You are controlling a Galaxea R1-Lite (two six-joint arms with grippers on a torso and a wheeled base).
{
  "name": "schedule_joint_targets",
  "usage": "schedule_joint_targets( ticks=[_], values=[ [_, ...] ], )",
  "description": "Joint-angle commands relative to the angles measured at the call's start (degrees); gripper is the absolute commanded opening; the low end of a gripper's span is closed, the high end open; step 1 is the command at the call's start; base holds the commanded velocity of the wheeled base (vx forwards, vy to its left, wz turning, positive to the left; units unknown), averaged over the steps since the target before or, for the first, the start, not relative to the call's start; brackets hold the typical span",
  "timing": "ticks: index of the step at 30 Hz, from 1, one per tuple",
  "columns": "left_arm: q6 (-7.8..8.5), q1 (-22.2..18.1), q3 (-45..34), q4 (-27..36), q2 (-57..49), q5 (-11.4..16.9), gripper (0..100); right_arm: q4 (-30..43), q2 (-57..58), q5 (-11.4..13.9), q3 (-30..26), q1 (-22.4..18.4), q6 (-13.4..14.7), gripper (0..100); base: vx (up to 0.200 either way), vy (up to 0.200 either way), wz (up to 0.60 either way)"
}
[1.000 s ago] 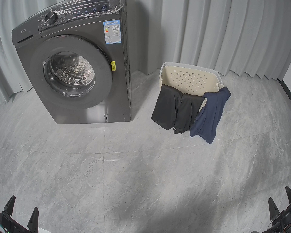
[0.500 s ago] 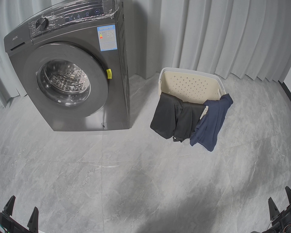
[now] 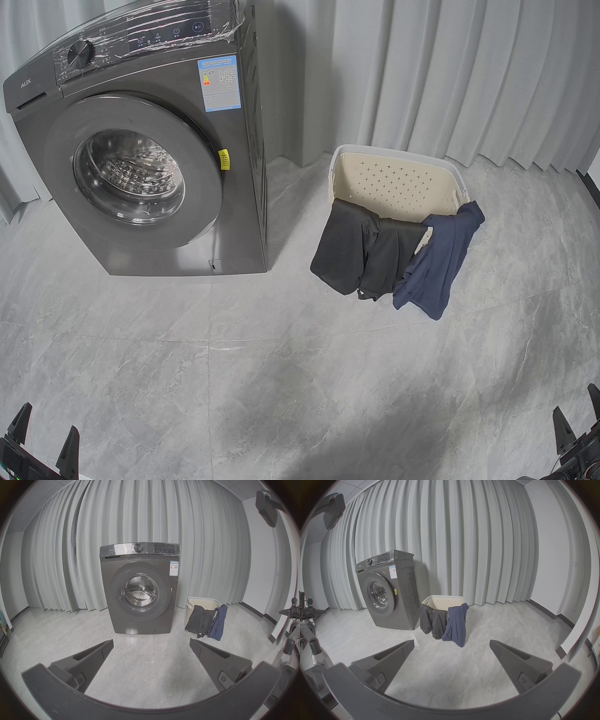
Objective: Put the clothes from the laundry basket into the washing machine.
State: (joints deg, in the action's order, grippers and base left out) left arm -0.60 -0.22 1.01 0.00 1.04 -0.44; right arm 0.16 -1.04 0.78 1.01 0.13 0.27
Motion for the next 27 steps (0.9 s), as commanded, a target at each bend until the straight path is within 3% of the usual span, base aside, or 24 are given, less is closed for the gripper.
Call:
schedule_joint_targets(
  ticks=[1, 8, 23, 27],
  values=[
    [-0.02, 0.0, -1.0, 0.0, -0.8, -0.1, 100, 0.0, 1.0, 0.0, -1.0, 0.0, 0.0, 100, 0.0, -0.2, 0.0],
    [-0.02, 0.0, -1.0, 0.0, -0.8, -0.1, 100, -0.1, 1.0, 0.0, -1.0, 0.0, 0.0, 100, 0.0, -0.2, 0.0],
    [0.07, -0.1, -1.0, 0.0, -0.9, -0.1, 100, -0.1, 1.0, 0.0, -1.0, 0.0, 0.0, 100, 0.0, 0.0, 0.0],
    [0.07, -0.1, -1.0, 0.0, -0.8, -0.1, 100, -0.1, 1.0, -0.1, -1.0, 0.0, 0.0, 100, 0.0, -0.2, 0.0]
  ],
)
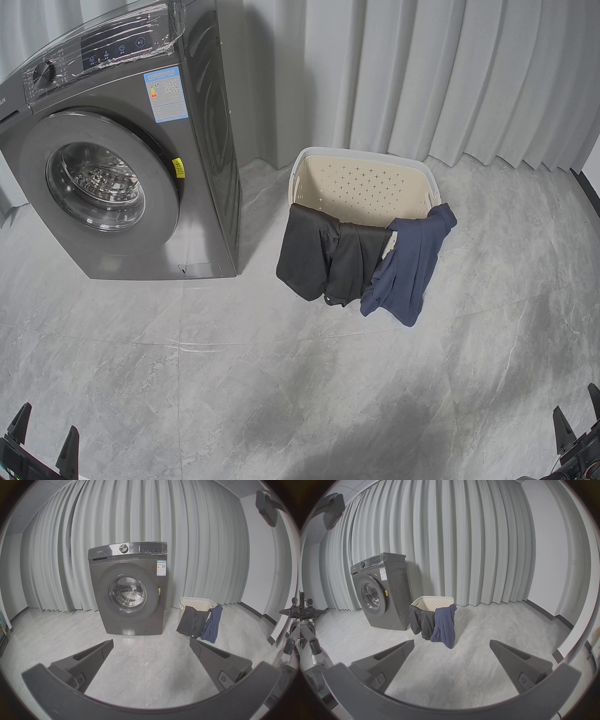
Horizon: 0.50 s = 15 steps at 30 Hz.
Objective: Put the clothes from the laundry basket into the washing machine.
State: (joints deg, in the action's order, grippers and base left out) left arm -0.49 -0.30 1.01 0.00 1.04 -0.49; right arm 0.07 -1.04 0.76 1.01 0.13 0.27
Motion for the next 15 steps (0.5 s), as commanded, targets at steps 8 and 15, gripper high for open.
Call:
schedule_joint_targets(
  ticks=[8, 15],
  values=[
    [-0.04, 0.0, -1.0, 0.0, -0.9, 0.0, 100, 0.0, 1.0, 0.0, -1.0, 0.0, 0.0, 100, 0.0, -0.2, 0.0],
    [-0.04, 0.0, -1.0, 0.0, -0.9, 0.0, 100, 0.0, 1.0, 0.0, -1.0, 0.0, 0.0, 100, 0.0, -0.2, 0.0]
  ],
)
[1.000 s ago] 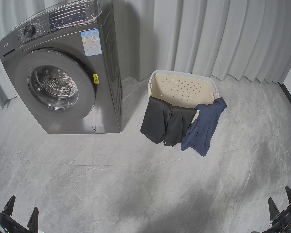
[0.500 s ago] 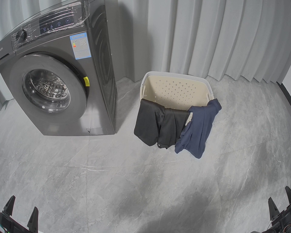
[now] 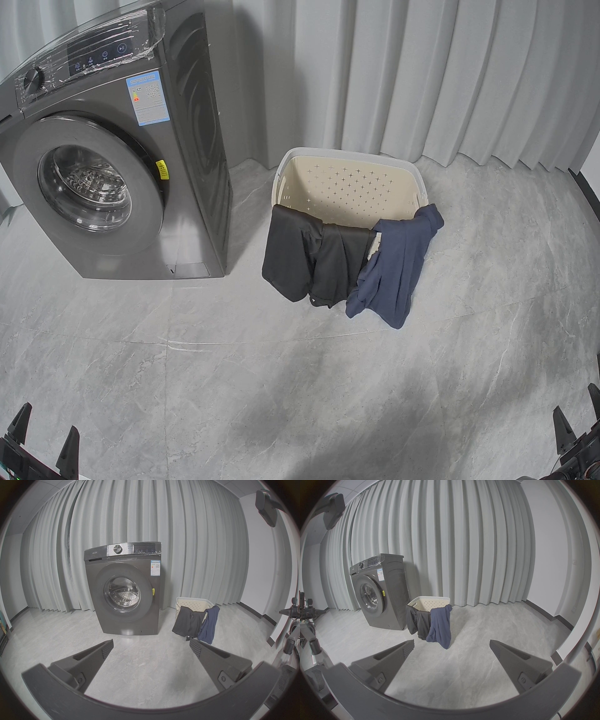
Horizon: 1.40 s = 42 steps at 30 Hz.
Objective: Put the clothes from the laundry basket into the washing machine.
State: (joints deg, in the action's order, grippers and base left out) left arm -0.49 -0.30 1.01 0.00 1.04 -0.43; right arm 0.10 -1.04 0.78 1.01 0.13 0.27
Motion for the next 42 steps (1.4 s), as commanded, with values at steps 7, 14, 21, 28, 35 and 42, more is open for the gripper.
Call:
schedule_joint_targets(
  ticks=[7, 14, 21, 28, 35, 42],
  values=[
    [0.05, 0.0, -1.0, 0.0, -0.8, 0.0, 100, 0.0, 1.0, 0.0, -1.0, 0.0, 0.0, 100, 0.0, -0.057, 0.0],
    [-0.13, 0.0, -1.0, 0.0, -0.8, -0.1, 100, 0.0, 1.0, -0.1, -1.0, 0.0, 0.0, 100, 0.086, 0.0, 0.0],
    [-0.39, 0.0, -1.0, 0.0, -0.8, -0.2, 100, 0.0, 1.0, -0.1, -1.0, 0.0, 0.0, 100, 0.2, 0.0, 0.0],
    [-0.39, 0.0, -1.0, 0.0, -0.9, -0.2, 100, 0.0, 1.0, 0.0, -1.0, 0.0, 0.0, 100, 0.2, 0.0, 0.0],
    [-0.3, 0.0, -1.0, 0.0, -0.8, -0.1, 100, 0.0, 1.0, -0.1, -1.0, 0.0, 0.0, 100, 0.029, 0.0, 0.0],
    [-0.39, 0.0, -1.0, 0.0, -0.9, -0.2, 100, 0.0, 1.0, -0.1, -1.0, 0.0, 0.0, 100, 0.0, -0.114, 0.0]
  ],
)
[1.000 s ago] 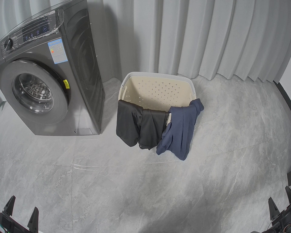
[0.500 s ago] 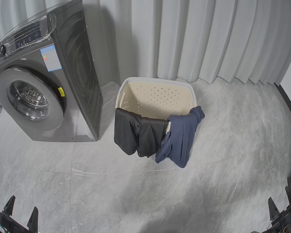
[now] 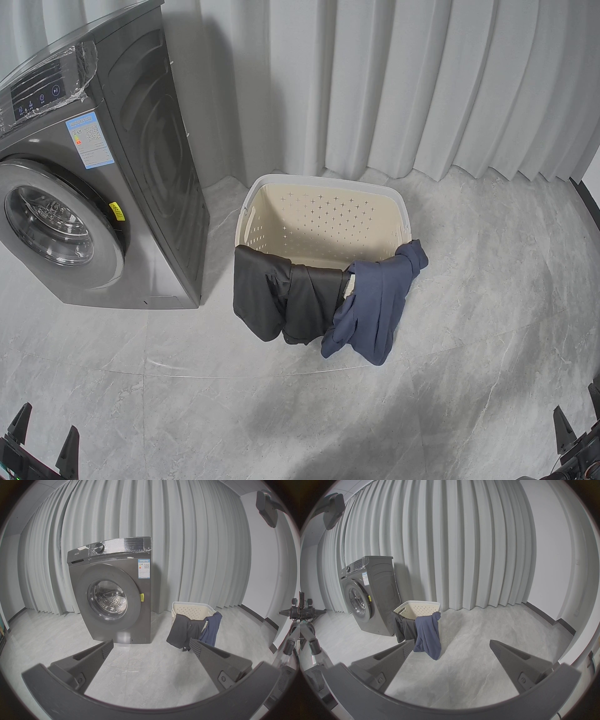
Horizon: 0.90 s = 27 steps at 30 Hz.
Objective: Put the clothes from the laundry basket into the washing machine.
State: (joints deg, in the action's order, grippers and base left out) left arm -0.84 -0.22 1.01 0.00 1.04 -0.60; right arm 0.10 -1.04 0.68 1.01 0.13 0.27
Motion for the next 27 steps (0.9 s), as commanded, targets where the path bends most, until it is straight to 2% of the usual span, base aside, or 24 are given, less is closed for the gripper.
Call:
schedule_joint_targets(
  ticks=[1, 8, 17, 27],
  values=[
    [-0.04, 0.0, -1.0, 0.0, -0.8, 0.0, 100, 0.0, 1.0, 0.0, -1.0, 0.0, 0.0, 100, 0.0, -0.2, 0.0],
    [-0.04, 0.0, -1.0, 0.0, -0.8, 0.0, 100, 0.0, 1.0, 0.1, -1.0, 0.0, 0.0, 100, 0.0, -0.2, 0.0],
    [-0.04, 0.0, -1.0, 0.0, -0.8, 0.0, 100, 0.0, 1.0, 0.1, -1.0, 0.0, 0.0, 100, 0.0, 0.0, 0.0],
    [-0.21, 0.0, -1.0, 0.0, -0.8, 0.0, 100, 0.0, 1.0, 0.0, -1.0, 0.0, 0.0, 100, 0.2, 0.0, 0.0]
  ],
)
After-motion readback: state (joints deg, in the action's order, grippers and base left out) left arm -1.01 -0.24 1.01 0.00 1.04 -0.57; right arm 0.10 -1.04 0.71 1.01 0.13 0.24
